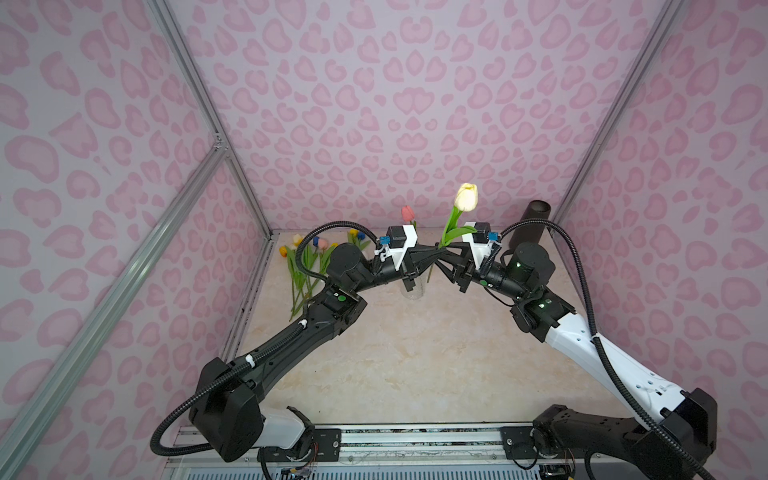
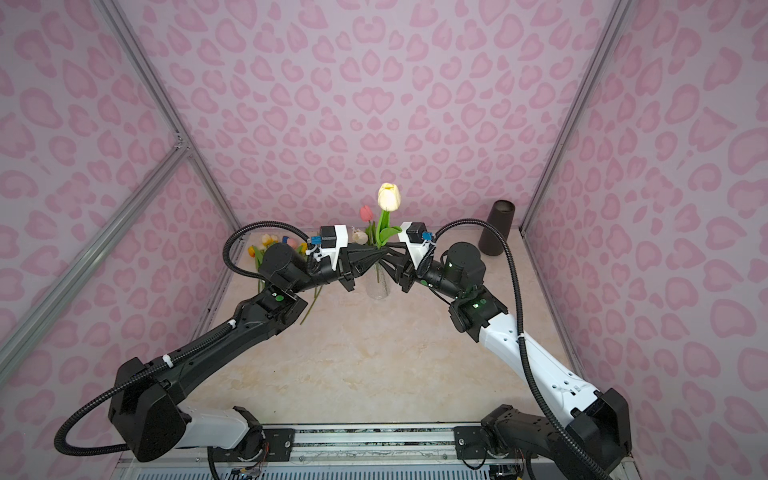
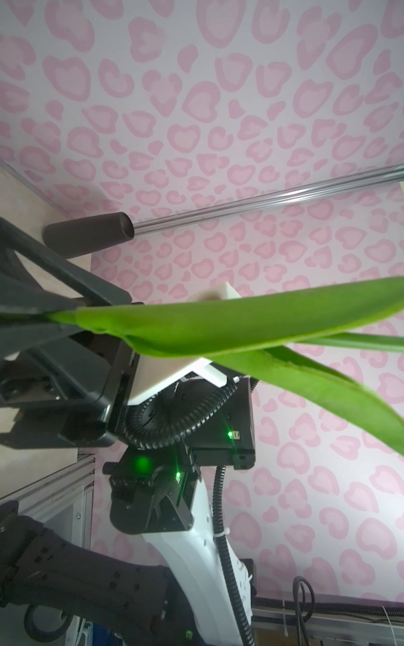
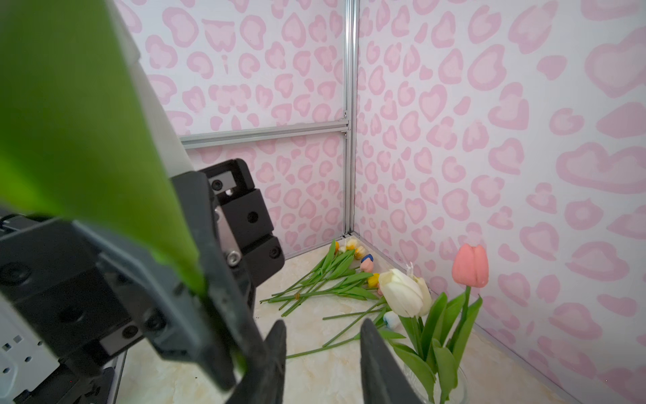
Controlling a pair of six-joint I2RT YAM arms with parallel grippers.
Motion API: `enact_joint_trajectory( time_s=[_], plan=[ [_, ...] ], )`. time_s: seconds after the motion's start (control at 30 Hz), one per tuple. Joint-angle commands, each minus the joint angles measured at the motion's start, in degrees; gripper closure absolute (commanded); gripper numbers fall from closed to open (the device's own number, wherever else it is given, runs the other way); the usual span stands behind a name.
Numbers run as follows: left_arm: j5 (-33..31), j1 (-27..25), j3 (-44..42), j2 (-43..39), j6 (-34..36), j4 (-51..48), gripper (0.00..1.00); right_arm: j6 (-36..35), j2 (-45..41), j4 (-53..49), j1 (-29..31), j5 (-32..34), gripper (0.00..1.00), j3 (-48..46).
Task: Arrange the flowers into the vase
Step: 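Close the right gripper on the cream tulip stem beside the left gripper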
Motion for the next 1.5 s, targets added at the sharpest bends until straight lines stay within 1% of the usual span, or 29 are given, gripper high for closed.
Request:
enact_joint_trajectory(
  time_s=[0.0,0.07,0.2,0.27,0.3,0.37,0.47,0.5,0.57,0.6,0.73,0.83,0.93,1.07,1.23,1.3,1.37,1.4,1.43,1.47],
  plan=[
    [-1.3,0.2,-0.3,0.3,0.0,2.3,0.97,-1.6,0.2,-0.9,0.3,-2.5,0.66,0.9],
    [-1.5,0.4,-0.6,0.3,-0.4,2.8,0.97,-1.7,-0.2,0.1,0.3,-1.6,0.77,-0.2],
    [-2.6,0.5,-0.5,0.5,-0.6,3.0,0.97,-1.3,0.5,-0.6,0.3,-1.8,0.85,0.0],
    [-4.4,0.5,-0.8,0.5,-0.5,3.1,0.97,-1.0,0.7,-0.6,0.3,-2.0,0.85,0.0],
    [-5.0,0.7,-1.0,0.5,-0.4,3.3,0.97,-1.4,0.6,-1.0,0.3,-2.4,0.83,0.0],
    [-5.9,0.9,-1.5,0.3,-0.5,3.8,0.97,-2.1,-0.2,-1.5,0.3,-1.4,0.72,-0.5],
    [-5.9,1.2,-1.8,0.0,-0.5,3.6,0.97,-2.7,-1.5,-2.3,-0.4,-1.0,0.69,-1.5],
    [-6.1,1.3,-2.1,-0.2,-0.5,3.7,0.97,-2.7,-1.9,-2.4,-0.8,-2.3,0.68,-1.8],
    [-6.0,1.3,-2.3,-0.2,-0.5,4.1,0.97,-3.2,-2.2,-2.0,-1.6,-8.1,0.64,-2.6],
    [-6.0,1.4,-2.2,-0.1,-0.5,4.1,0.97,-3.8,-2.3,-2.8,-1.7,-9.9,0.63,-2.8],
    [-5.9,1.4,-2.5,0.1,-1.2,4.9,0.97,-3.5,-2.2,-3.7,-1.7,-15.0,0.59,-2.7],
    [-5.4,1.4,-2.4,0.3,-1.3,4.9,0.97,-0.6,-1.7,0.1,-1.4,-12.7,0.56,-3.3],
    [-4.8,1.4,-2.0,0.6,-1.6,5.2,0.97,0.7,-0.3,2.8,-0.7,-10.6,0.51,-3.0],
    [-4.6,1.4,-2.0,0.5,-1.9,5.4,0.97,0.1,1.6,3.1,0.3,-7.0,0.54,-1.5],
    [-4.4,1.4,-2.4,0.3,-2.1,5.4,0.97,0.8,2.2,4.6,0.5,-4.6,0.77,-1.1],
    [-4.6,1.4,-2.5,0.1,-2.3,5.7,0.97,0.6,2.2,3.8,0.5,-3.0,0.77,-0.7],
    [-4.4,1.4,-2.5,0.0,-2.5,5.9,0.97,0.0,2.1,2.9,0.5,-1.6,0.70,-0.4],
    [-4.3,1.4,-2.4,0.1,-2.6,6.1,0.97,-0.1,2.0,2.9,0.5,-0.9,0.69,-0.6],
    [-4.1,1.5,-2.3,0.1,-2.6,6.0,0.97,-0.3,1.7,2.9,0.5,-0.3,0.71,-0.8],
    [-4.0,1.5,-2.1,0.3,-2.8,6.1,0.97,-0.3,1.5,3.4,0.5,-0.2,0.80,-1.0]
  ],
)
